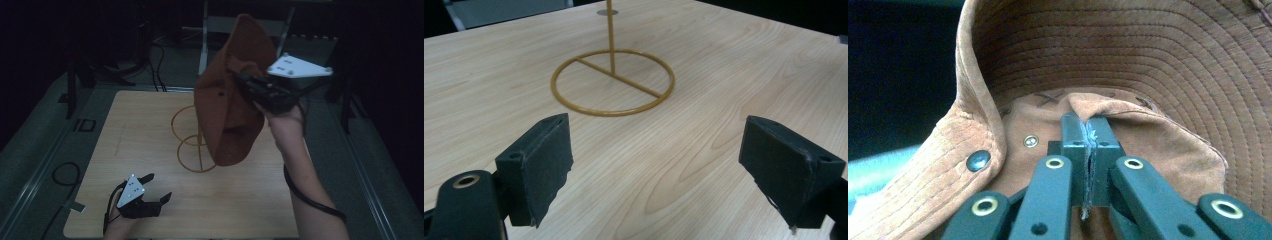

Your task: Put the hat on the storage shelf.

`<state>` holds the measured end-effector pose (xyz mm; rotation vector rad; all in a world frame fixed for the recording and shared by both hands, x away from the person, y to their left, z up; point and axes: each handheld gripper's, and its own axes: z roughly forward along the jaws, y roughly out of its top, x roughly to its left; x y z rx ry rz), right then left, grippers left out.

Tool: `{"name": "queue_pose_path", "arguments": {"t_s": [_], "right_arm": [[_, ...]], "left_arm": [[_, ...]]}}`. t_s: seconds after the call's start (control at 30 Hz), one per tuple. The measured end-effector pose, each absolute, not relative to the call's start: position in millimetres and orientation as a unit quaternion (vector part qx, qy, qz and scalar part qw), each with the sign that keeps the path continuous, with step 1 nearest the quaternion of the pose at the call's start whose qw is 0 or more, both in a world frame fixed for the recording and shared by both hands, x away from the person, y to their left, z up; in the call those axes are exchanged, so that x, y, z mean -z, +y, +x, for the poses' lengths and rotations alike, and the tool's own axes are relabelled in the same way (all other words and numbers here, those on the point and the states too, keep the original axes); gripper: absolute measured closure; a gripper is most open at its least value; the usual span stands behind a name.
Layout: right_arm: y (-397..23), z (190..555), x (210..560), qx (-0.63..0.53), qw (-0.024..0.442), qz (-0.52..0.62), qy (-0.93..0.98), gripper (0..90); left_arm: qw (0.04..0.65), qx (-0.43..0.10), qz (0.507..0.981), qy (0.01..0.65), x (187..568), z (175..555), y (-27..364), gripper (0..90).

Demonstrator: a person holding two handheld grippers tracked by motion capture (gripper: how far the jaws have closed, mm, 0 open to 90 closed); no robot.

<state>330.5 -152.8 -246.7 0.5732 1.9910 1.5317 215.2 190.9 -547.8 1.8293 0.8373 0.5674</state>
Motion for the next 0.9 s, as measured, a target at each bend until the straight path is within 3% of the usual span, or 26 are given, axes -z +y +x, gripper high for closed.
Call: {"name": "queue_pose_path", "arguments": {"t_s": [0.2,0.4,0.9], "right_arm": [[-94.6,360.8,269.0,-0.519,0.270,0.211,0.783,88.9],[-59.8,380.3,288.9,-0.504,0.225,0.207,0.808,88.8],[-32.5,393.1,344.0,-0.457,0.146,0.201,0.854,88.6]], "left_arm": [[0.508,-0.239,0.750,0.350,549.4,217.4,196.4,14.5],[0.517,-0.238,0.741,0.358,551.5,218.2,202.1,14.5],[0.525,-0.227,0.736,0.363,555.2,219.5,204.4,14.5]]}}
